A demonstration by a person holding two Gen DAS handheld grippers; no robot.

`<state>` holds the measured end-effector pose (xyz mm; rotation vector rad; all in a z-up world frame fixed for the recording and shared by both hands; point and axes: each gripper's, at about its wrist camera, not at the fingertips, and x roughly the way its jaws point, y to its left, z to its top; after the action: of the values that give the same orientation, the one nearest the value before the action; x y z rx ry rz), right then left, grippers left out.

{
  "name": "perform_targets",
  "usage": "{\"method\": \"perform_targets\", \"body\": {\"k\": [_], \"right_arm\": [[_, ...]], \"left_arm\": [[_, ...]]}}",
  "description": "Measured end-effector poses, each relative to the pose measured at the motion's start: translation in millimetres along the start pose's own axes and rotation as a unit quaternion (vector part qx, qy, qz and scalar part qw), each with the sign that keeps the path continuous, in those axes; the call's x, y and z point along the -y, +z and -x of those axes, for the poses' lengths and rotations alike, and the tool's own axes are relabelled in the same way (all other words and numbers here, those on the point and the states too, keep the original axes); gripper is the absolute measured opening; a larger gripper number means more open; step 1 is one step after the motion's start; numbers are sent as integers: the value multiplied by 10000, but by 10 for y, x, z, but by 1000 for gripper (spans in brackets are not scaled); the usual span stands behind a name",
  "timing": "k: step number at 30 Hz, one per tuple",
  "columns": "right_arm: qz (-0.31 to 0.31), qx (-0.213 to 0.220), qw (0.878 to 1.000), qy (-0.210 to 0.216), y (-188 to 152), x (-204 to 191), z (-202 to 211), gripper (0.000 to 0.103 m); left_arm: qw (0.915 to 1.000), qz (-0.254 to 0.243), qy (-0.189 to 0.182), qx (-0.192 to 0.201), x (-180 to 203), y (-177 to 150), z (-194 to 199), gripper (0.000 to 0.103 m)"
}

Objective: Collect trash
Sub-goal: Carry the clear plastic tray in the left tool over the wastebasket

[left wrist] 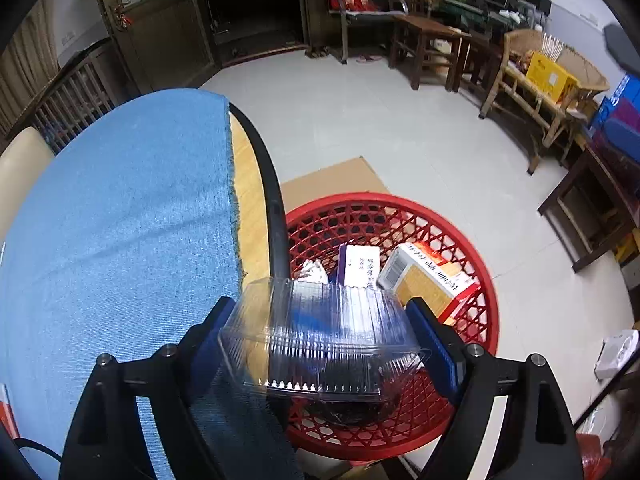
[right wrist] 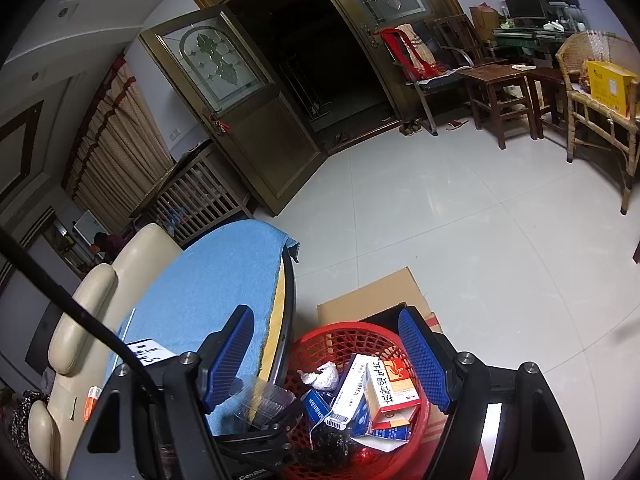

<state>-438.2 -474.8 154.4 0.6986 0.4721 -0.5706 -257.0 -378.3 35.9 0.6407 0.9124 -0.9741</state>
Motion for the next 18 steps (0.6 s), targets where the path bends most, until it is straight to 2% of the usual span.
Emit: {"method": "perform_targets", "body": {"k": [3,8,14,18], "right_arm": [[2,20,10000,-16,9,1,28,78],[19,51,10000,-49,-2,-19,94,78],[122,123,9998,-65,-8,-114,221,78],[141,171,9997,-56,-18,-136,273,78]], "left_arm": [[9999,-15,14,-100,19,-8,-13,86],[9999,36,-95,-45,19,-17,74,86],[9978,321,-579,40,-57,-41,143,87],[9959,543,-718,43,-170,-30,118,89]]}}
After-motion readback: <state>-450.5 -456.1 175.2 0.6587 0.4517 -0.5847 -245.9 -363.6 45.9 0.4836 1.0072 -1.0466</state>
